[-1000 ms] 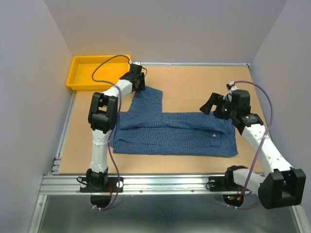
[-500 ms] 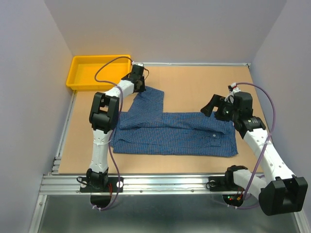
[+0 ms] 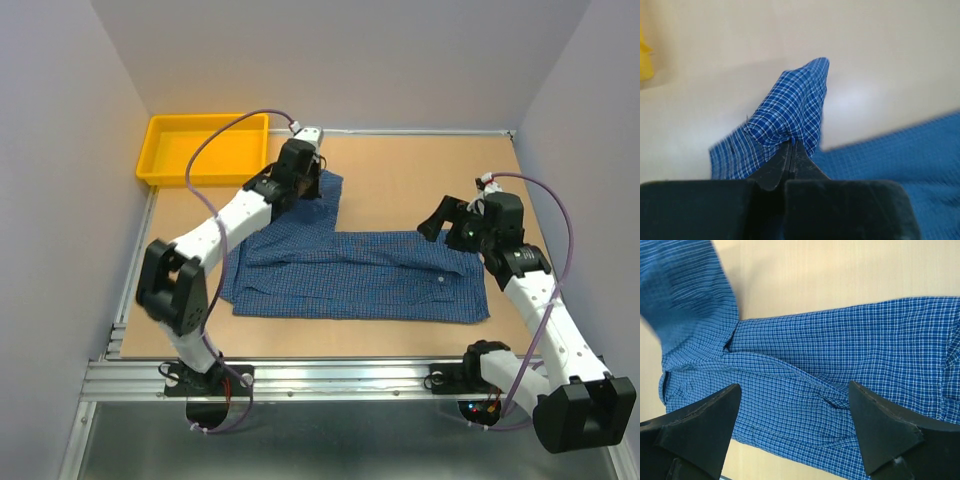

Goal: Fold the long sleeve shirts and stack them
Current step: Fold the shirt

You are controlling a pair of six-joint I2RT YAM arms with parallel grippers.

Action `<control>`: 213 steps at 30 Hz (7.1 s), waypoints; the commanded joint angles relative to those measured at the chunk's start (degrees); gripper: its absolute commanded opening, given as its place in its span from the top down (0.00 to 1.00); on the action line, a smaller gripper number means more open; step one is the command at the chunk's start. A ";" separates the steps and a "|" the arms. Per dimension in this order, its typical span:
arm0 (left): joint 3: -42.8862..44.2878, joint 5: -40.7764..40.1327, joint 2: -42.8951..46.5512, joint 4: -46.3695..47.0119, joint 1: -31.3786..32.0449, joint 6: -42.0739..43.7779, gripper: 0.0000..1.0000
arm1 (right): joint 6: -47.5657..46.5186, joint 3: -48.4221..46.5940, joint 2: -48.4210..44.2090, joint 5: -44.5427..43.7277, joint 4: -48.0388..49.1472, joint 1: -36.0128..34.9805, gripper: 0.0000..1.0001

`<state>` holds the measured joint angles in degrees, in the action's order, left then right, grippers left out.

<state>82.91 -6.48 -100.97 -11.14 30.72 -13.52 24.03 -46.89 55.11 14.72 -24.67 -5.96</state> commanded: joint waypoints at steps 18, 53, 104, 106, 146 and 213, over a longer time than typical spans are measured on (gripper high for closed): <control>-40.55 29.36 45.75 0.68 22.54 -4.95 0.82 | 2.59 1.80 -1.42 -1.53 -3.55 -0.02 0.07; -29.74 6.13 11.33 7.00 -15.41 -25.24 0.26 | 5.59 -5.57 34.08 -24.56 8.66 0.33 0.21; -35.37 3.06 28.36 1.12 -19.03 -17.35 0.27 | 8.46 -0.38 11.59 -14.41 -0.02 -18.88 0.26; -35.10 0.52 30.29 0.77 -19.12 -15.23 0.27 | 13.03 -2.05 13.78 -20.06 -2.66 -30.04 0.27; -38.53 -17.60 38.83 2.70 -20.52 -7.49 0.24 | -46.88 -35.29 57.47 2.15 -15.59 -62.25 0.32; -38.53 -13.65 36.90 3.05 -20.96 -6.96 0.24 | -37.86 -44.69 51.86 -0.56 -18.51 -58.66 1.00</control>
<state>43.75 -19.88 -64.53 -8.88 10.00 -20.84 -19.46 -87.88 110.93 17.96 -45.93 -68.55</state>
